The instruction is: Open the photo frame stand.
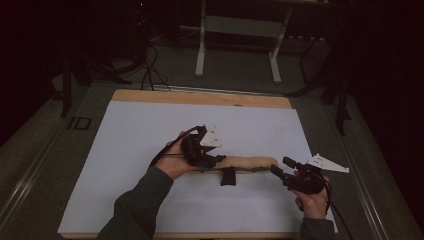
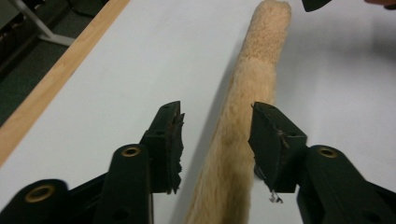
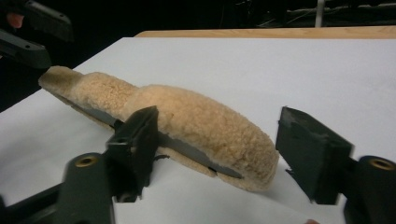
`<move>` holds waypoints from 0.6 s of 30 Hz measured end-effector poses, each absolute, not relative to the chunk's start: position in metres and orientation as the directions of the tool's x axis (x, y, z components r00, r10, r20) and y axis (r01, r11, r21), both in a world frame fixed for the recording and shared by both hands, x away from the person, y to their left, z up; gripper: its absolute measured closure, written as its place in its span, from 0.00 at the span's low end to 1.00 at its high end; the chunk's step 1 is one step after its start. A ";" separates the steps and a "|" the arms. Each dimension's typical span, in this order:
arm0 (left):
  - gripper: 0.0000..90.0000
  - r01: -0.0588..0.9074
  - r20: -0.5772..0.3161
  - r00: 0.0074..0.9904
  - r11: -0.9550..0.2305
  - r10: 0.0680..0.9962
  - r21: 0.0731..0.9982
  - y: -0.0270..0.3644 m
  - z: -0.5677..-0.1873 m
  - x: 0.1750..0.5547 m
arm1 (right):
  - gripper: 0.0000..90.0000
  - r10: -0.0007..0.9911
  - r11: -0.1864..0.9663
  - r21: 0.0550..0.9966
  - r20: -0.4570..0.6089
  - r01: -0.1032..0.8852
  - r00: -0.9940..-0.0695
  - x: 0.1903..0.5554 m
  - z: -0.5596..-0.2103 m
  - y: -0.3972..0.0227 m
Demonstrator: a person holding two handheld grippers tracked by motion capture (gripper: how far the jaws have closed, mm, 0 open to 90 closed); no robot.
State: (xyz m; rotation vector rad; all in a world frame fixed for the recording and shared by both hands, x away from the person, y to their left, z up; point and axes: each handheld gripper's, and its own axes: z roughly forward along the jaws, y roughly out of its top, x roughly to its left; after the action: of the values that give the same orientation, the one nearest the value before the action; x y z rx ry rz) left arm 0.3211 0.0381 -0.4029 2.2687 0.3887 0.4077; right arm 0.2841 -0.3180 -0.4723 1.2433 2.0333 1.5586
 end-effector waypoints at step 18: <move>0.68 0.248 0.056 0.859 -0.508 0.509 0.825 0.082 -0.415 0.302 | 0.39 0.781 0.022 0.895 0.262 0.445 -0.566 0.287 -0.469 -0.321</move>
State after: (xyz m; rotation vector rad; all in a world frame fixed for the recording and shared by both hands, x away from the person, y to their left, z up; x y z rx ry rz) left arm 0.3016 0.0819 -0.4145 2.1217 0.5479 0.3650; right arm 0.2874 -0.3212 -0.4691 1.2590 2.0005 1.5586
